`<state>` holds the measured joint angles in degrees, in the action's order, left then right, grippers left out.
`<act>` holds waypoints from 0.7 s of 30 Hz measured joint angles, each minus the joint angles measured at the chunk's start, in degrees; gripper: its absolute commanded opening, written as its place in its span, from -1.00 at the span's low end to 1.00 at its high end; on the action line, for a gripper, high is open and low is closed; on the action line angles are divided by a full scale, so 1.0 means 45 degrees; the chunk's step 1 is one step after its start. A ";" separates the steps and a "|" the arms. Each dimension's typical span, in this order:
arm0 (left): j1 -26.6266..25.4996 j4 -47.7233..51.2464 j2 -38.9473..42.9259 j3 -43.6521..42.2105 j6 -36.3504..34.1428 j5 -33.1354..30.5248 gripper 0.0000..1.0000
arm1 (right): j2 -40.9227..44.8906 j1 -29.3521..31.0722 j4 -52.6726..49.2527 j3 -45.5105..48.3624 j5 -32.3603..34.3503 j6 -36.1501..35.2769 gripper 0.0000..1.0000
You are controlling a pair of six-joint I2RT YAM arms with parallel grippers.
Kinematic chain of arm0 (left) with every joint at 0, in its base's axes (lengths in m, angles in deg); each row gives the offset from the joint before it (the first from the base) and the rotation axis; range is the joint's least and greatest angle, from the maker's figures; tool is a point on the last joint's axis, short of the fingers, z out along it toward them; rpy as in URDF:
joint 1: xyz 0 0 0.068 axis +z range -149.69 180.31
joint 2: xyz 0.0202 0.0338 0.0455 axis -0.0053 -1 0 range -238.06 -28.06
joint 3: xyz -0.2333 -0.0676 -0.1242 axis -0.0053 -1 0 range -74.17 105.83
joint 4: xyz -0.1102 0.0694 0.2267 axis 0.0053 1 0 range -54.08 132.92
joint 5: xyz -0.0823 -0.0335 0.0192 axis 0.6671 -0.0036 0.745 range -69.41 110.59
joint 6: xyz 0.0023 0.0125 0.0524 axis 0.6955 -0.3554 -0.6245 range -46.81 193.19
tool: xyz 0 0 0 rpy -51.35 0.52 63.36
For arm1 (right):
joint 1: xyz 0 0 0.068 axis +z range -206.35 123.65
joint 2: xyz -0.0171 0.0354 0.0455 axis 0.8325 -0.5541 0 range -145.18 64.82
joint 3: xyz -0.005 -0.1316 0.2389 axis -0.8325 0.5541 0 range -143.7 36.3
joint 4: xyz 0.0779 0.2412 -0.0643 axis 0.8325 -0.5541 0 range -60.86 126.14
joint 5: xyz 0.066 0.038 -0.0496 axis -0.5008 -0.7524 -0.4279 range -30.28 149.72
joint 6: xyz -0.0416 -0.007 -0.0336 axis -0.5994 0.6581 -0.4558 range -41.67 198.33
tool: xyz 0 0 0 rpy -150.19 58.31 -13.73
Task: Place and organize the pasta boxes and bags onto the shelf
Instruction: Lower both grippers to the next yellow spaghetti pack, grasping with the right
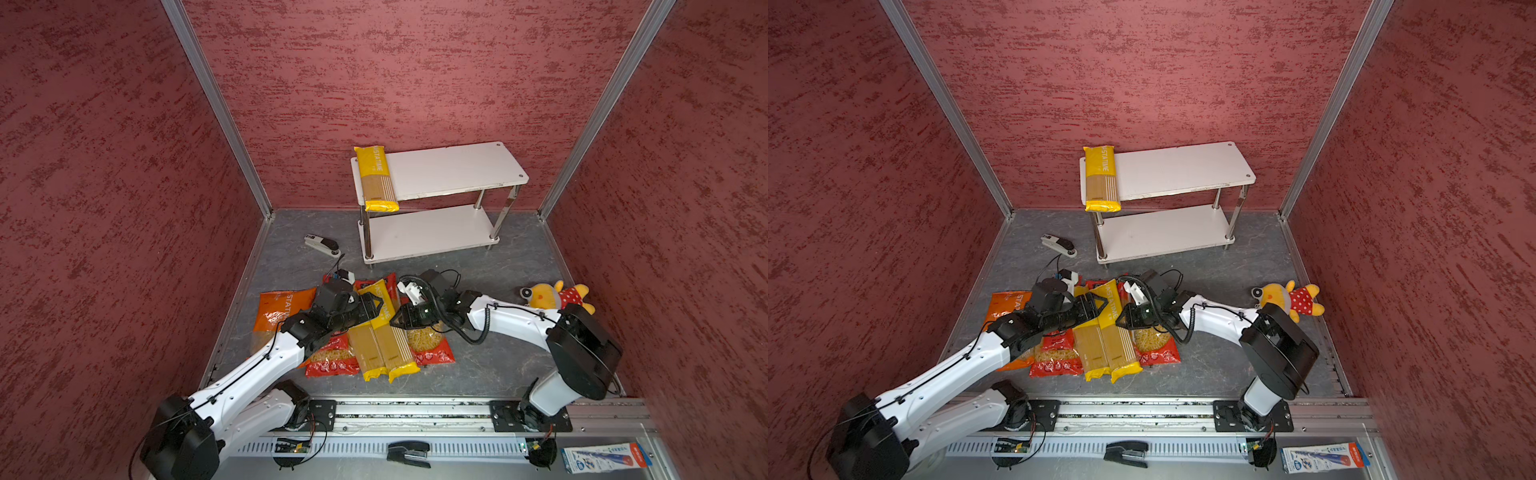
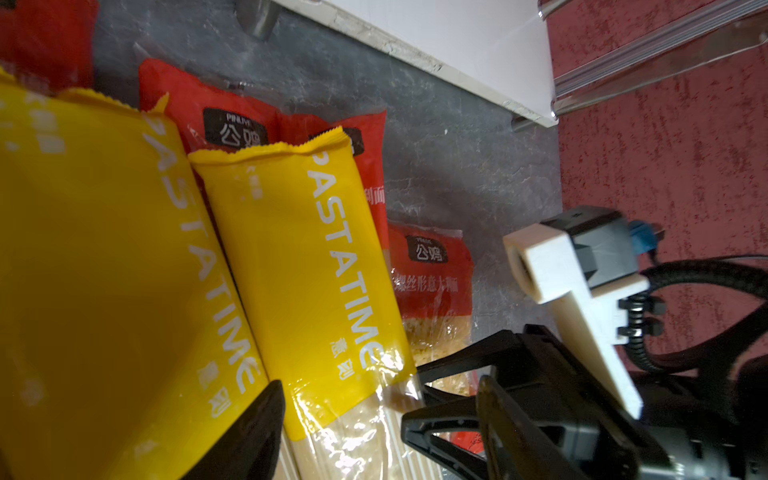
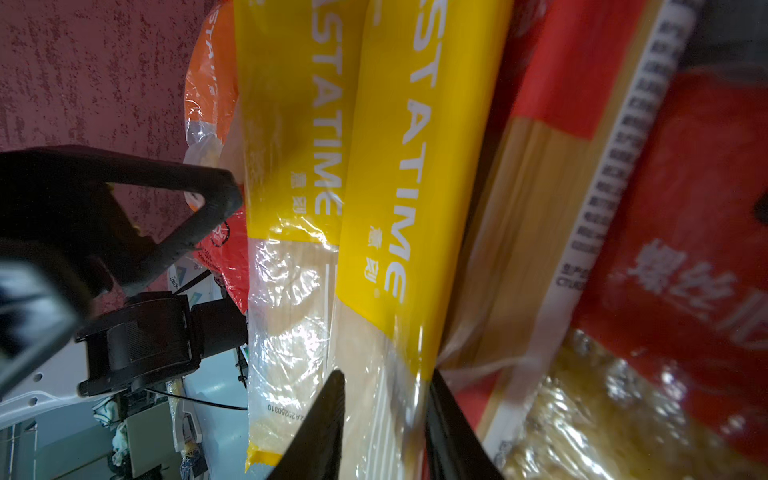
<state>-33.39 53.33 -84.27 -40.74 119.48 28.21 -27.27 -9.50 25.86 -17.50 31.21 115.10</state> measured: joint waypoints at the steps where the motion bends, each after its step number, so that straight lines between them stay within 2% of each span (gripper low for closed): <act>1: -0.0029 -0.0010 0.0019 -0.0126 0.0049 -0.0015 0.45 | 0.0039 0.0000 -0.0204 -0.0073 0.0102 -0.0015 -0.22; 7: 0.0170 0.0185 0.0733 -0.0461 0.0092 -0.0267 0.44 | 0.0102 -0.0034 -0.1676 -0.1559 0.1277 -0.0967 -0.16; 13: 0.0860 0.0282 0.1277 -0.0461 0.0053 -0.0282 0.44 | -0.0879 -0.0189 -0.1783 -0.3201 0.1593 -0.1642 -0.16; 21: 0.0811 0.0092 0.0957 -0.0486 0.0058 -0.0039 0.43 | -0.2331 -0.0291 -0.1695 -0.3084 0.1491 -0.1651 -0.16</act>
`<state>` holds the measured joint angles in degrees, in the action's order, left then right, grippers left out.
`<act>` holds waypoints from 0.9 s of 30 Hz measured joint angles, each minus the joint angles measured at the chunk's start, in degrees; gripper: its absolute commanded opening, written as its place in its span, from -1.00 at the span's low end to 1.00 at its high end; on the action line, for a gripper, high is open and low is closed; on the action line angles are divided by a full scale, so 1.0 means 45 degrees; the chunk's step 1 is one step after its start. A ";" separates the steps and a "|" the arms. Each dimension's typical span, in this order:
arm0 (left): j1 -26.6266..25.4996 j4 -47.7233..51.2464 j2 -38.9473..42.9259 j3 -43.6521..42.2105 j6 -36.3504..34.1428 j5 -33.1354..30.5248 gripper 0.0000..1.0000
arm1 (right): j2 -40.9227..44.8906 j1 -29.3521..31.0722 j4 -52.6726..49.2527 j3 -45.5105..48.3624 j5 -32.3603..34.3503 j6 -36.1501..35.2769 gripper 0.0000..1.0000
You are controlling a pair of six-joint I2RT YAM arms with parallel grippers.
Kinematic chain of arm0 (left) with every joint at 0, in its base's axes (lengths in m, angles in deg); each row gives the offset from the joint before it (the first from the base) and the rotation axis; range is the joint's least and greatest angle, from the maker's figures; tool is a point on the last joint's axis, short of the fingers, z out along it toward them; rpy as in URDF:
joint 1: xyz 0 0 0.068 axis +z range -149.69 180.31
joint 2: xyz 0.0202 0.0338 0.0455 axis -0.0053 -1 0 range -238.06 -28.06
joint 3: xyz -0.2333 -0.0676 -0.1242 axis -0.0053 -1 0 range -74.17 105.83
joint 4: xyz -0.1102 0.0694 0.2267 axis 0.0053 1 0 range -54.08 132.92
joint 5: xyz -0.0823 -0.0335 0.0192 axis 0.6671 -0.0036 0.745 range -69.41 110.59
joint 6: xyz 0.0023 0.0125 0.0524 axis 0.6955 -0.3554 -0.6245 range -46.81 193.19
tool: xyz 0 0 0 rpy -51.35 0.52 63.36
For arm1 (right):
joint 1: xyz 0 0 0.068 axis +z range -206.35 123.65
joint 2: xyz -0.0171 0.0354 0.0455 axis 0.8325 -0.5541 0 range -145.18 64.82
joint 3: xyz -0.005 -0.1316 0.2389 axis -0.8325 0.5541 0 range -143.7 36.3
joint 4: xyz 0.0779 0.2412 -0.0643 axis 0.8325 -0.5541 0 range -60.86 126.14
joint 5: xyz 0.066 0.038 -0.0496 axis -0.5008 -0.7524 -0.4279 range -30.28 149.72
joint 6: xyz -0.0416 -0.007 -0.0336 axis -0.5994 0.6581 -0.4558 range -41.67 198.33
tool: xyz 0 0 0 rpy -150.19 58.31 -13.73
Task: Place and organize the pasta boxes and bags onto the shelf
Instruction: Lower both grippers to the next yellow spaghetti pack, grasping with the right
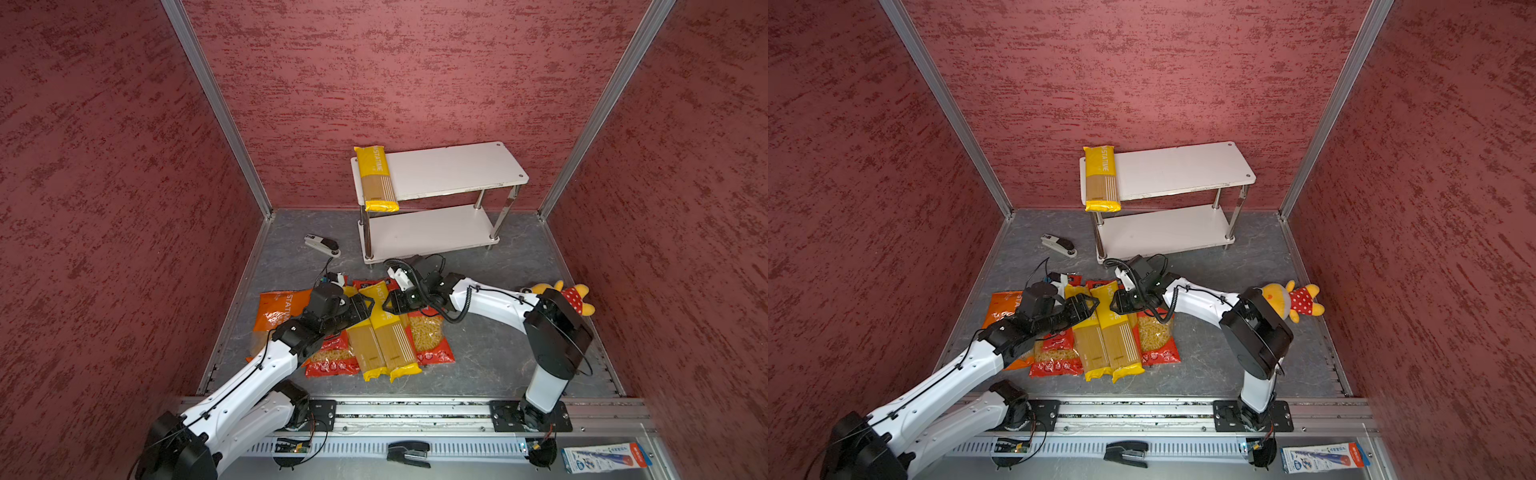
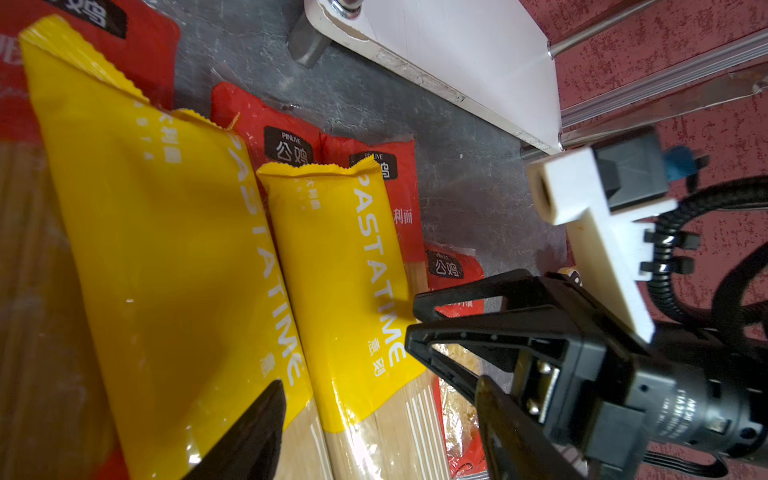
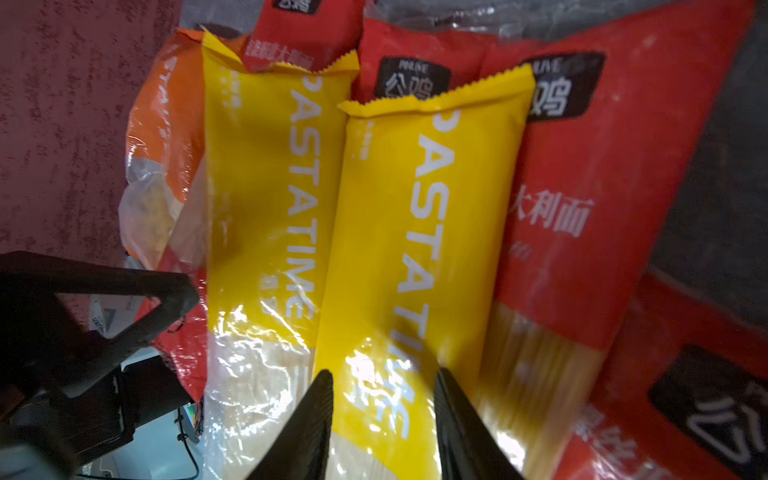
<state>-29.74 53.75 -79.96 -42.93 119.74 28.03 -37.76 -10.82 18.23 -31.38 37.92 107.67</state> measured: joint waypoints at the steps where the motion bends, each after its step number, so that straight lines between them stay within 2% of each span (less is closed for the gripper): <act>1: -0.0044 -0.0073 -0.0073 -0.0029 0.0015 0.0010 0.43 | -0.0024 0.0000 0.0029 0.0131 -0.0024 0.0029 -0.15; 9: -0.0243 -0.0529 -0.0675 -0.0165 0.0044 0.0092 0.44 | -0.0160 -0.0097 0.0495 0.0340 -0.0287 0.0359 -0.11; 16: -0.0282 -0.0675 -0.0787 -0.0175 0.0044 0.0112 0.43 | -0.0160 -0.0724 0.0627 0.0627 -0.0500 0.0398 -0.12; 27: -0.0495 -0.1093 -0.1239 -0.0243 0.0146 0.0136 0.43 | -0.0160 -0.0636 0.1768 0.1253 -0.1690 0.1224 -0.27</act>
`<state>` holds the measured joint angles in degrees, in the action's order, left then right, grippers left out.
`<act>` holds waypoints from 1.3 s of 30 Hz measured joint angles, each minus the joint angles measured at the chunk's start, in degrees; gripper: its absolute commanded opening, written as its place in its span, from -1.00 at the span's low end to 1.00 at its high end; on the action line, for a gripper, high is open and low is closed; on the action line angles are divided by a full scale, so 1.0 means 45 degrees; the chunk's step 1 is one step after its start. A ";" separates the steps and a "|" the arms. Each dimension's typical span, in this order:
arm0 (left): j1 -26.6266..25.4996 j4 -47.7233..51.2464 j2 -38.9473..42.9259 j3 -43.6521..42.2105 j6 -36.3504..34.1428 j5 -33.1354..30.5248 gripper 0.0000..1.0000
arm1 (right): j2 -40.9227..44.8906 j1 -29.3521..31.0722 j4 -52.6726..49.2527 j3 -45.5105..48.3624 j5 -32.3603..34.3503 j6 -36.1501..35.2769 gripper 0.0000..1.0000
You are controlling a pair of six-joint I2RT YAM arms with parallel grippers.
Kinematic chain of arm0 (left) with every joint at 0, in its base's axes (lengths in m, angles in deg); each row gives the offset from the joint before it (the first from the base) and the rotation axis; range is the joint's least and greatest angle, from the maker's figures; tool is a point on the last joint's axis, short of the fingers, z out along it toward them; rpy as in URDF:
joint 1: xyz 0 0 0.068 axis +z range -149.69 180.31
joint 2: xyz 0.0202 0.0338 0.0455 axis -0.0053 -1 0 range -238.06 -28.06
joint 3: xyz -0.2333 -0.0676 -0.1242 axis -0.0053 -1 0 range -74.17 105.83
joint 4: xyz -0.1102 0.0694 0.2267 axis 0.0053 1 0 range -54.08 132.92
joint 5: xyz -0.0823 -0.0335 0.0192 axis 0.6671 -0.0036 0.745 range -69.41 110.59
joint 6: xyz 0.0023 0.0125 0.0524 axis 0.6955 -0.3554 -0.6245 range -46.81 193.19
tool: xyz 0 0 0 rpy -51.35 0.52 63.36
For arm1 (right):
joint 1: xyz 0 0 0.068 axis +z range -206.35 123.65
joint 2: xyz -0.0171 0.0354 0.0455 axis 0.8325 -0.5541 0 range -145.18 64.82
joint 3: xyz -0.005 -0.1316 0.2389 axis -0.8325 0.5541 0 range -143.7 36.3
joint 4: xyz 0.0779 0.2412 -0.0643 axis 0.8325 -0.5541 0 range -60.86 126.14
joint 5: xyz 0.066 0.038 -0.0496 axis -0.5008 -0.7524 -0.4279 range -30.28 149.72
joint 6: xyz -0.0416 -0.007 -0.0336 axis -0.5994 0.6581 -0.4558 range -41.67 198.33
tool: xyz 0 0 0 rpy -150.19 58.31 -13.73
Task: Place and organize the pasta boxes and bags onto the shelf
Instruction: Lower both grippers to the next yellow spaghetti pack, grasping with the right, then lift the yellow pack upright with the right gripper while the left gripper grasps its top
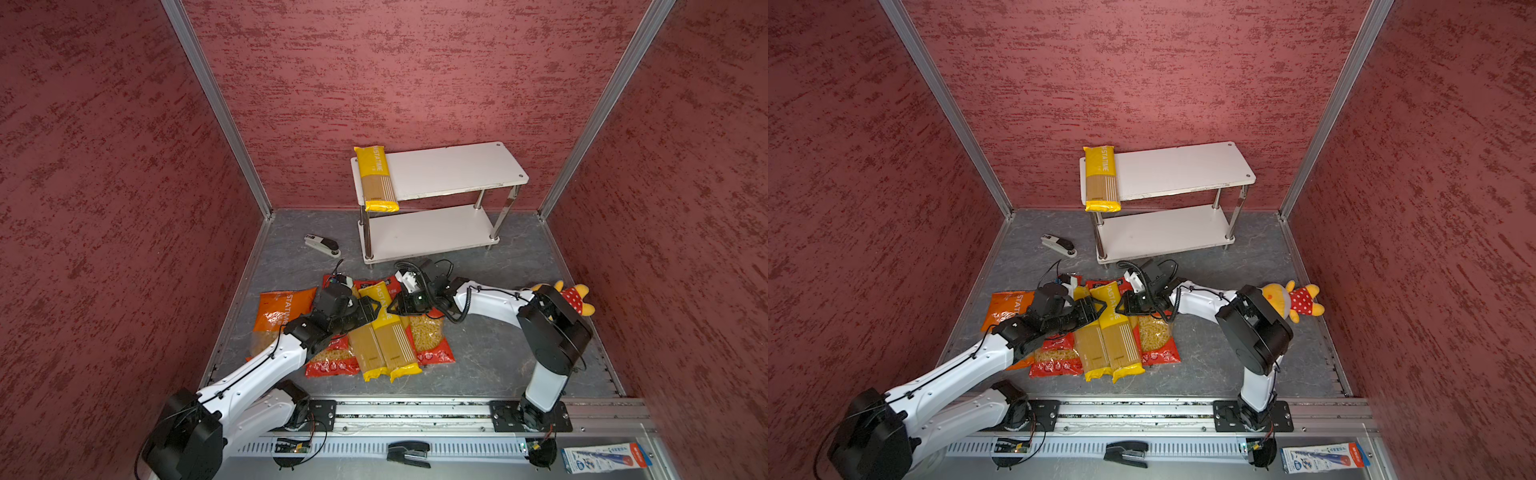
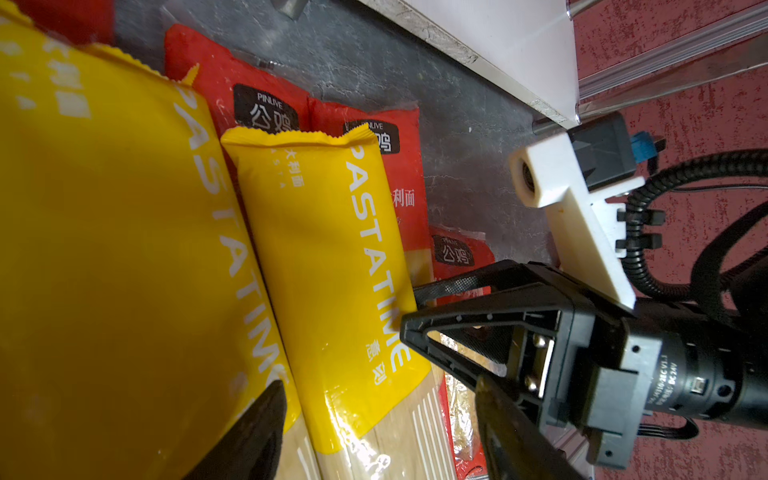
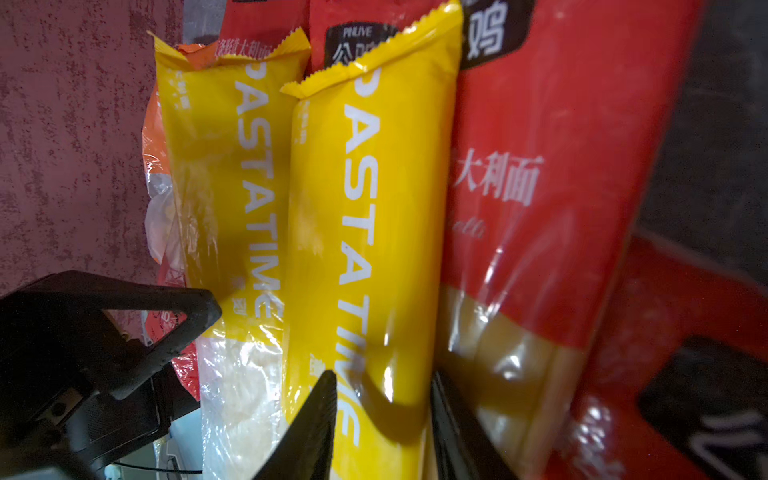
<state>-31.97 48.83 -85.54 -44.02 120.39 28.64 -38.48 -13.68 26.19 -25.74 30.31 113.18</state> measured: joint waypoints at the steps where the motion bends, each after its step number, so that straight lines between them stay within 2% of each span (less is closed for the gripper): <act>1: 0.0000 -0.0029 -0.0034 -0.0010 0.0005 0.0005 0.43 | 0.0000 0.0034 0.0000 0.0000 -0.0034 0.0053 -0.28; 7: -0.0049 -0.0049 -0.0136 -0.0024 0.0034 0.0010 0.42 | -0.0005 0.0073 0.0000 0.0000 -0.0330 0.0214 -0.33; 13: -0.0049 -0.0136 -0.0146 -0.0024 0.0034 0.0010 0.40 | -0.0073 0.0073 0.0617 0.0369 -0.0753 0.0539 -0.70; 19: 0.0034 0.0063 0.0223 0.0136 -0.0189 0.0131 0.36 | 0.0287 0.0092 0.1836 0.1064 -0.0806 0.0869 -0.99; 24: 0.0272 0.0554 0.0981 0.1093 -0.0670 0.0238 0.47 | 0.1151 0.0165 0.2618 0.1928 -0.0461 0.0923 -1.00; 29: 0.0874 0.0559 0.2055 0.1452 -0.1001 0.0685 0.48 | 0.2691 0.0262 0.3288 0.2856 0.0204 0.0675 -1.00; 39: 0.1549 0.0121 0.2705 0.1928 -0.2142 0.1559 0.47 | 0.5532 0.0204 0.4444 0.3186 0.1802 -0.0952 -1.00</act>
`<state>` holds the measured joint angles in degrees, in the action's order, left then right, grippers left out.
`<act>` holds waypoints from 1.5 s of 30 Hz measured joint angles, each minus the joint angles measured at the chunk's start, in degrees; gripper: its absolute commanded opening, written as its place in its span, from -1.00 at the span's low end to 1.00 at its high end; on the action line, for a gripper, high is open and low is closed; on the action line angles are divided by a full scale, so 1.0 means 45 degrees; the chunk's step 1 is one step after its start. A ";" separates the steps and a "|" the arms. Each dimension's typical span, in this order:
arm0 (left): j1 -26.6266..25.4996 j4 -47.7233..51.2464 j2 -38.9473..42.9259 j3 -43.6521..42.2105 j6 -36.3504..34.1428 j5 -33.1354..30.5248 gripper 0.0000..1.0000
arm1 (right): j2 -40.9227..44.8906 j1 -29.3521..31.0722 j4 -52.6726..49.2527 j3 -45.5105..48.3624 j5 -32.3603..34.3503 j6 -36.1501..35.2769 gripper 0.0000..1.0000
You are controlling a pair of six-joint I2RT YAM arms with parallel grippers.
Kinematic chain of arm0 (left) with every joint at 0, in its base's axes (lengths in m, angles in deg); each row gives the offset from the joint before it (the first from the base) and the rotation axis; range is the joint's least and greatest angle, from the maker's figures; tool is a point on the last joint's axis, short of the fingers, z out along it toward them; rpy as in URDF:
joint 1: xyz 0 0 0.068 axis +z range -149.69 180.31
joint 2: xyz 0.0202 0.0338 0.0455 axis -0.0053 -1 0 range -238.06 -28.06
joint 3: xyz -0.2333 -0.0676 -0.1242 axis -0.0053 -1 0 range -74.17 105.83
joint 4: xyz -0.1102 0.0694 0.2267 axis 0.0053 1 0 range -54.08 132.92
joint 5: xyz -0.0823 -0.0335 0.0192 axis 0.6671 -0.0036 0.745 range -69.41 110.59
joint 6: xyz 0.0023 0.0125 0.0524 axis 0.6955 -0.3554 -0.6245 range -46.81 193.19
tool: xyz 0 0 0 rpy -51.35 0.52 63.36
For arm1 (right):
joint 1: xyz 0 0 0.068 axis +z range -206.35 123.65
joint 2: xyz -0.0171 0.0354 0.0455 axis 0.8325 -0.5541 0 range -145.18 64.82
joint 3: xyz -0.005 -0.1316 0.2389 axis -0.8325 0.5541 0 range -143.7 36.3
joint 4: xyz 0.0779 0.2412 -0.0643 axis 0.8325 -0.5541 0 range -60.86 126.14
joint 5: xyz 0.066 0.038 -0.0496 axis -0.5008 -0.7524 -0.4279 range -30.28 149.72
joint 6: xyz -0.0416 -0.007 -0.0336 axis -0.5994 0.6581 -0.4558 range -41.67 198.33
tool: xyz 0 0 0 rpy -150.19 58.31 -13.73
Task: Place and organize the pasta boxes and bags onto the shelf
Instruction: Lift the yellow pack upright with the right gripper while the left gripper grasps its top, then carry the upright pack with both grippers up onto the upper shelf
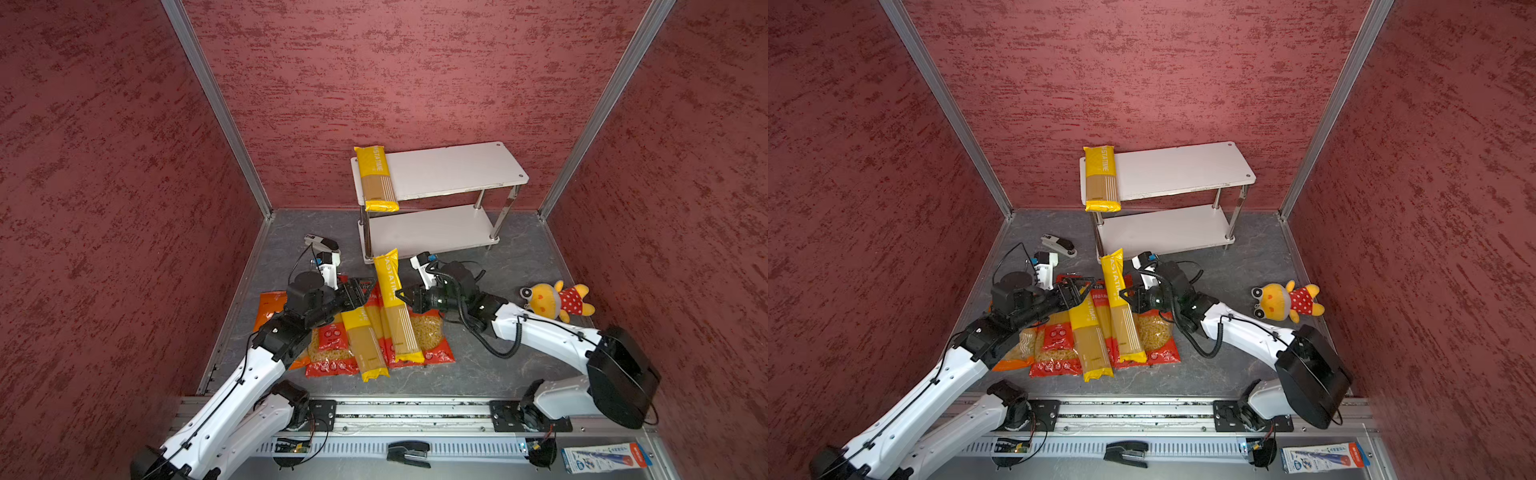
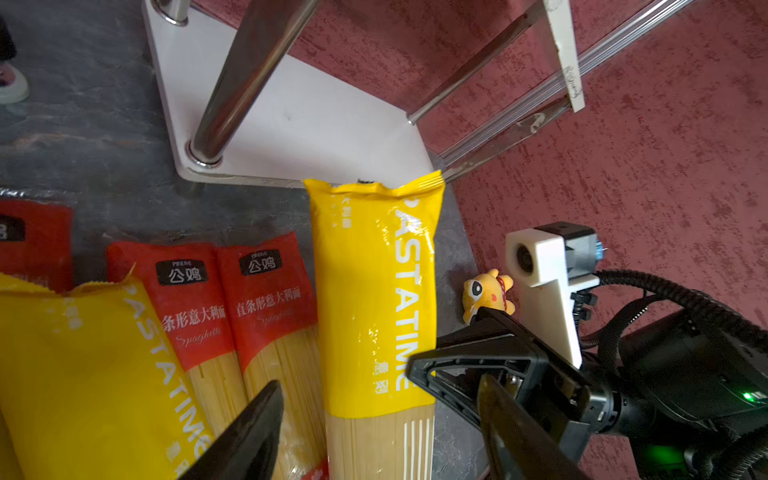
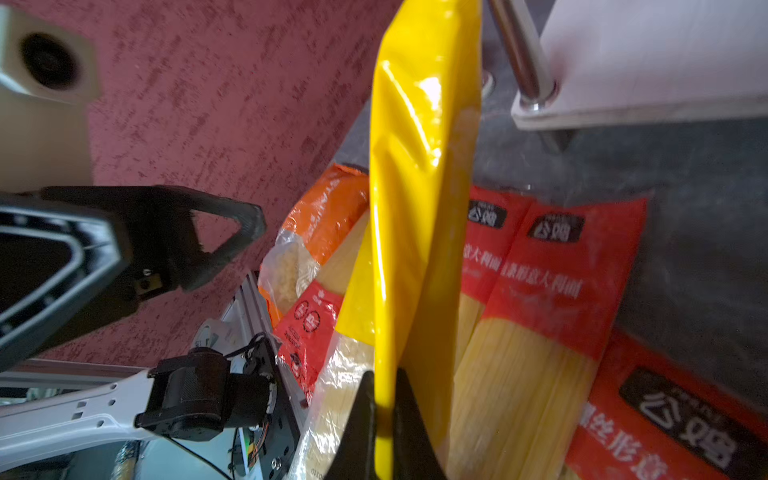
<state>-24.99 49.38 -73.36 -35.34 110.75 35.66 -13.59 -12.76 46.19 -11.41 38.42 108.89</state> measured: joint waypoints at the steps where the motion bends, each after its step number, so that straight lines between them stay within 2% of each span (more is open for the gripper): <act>1: 0.0083 -0.0272 -0.0010 -0.0005 -0.0053 0.0126 0.47 | 0.0185 -0.0005 0.0155 0.0000 0.0049 -0.0209 -1.00; 9: 0.0549 -0.3347 -0.0078 -0.0214 -0.1316 0.1792 0.46 | 0.1122 -0.0160 0.1107 -0.0005 0.0058 -0.2055 -1.00; 14: 0.1496 -0.5085 -0.1132 -0.0194 -0.1797 0.3711 0.45 | 0.1214 -0.0335 0.1443 -0.0155 -0.0262 -0.2793 -1.00; 23: 0.1919 -0.8009 -0.3337 0.0097 -0.1797 0.6513 0.46 | 0.1214 -0.0811 0.2079 -0.1277 -0.1098 -0.3089 -1.00; 33: 0.1943 -1.0244 -0.4279 0.0923 -0.1656 0.8140 0.41 | 0.1209 -0.1020 0.3007 -0.2516 -0.2399 -0.2652 -1.00; 35: 0.1943 -1.0802 -0.4337 0.0971 -0.1428 0.8422 0.32 | 0.1205 -0.1049 0.3152 -0.2560 -0.2667 -0.2492 -1.00; 37: 0.1889 -1.1351 -0.4585 0.1229 -0.1175 0.8791 0.15 | 0.1185 -0.1049 0.3235 -0.2560 -0.2890 -0.2312 -1.00; 44: 0.1622 -1.2016 -0.5202 0.1972 -0.0695 0.9413 -0.70 | 0.1141 -0.1166 0.3351 -0.2560 -0.3026 -0.2040 -1.00; 45: 0.1617 -1.2036 -0.5202 0.1987 -0.0714 0.9384 -0.77 | 0.1141 -0.1219 0.3400 -0.2560 -0.3011 -0.2025 -1.00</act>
<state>-17.72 -4.79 -96.77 -26.40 107.54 77.89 -8.45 -18.25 61.49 -22.92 24.87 99.78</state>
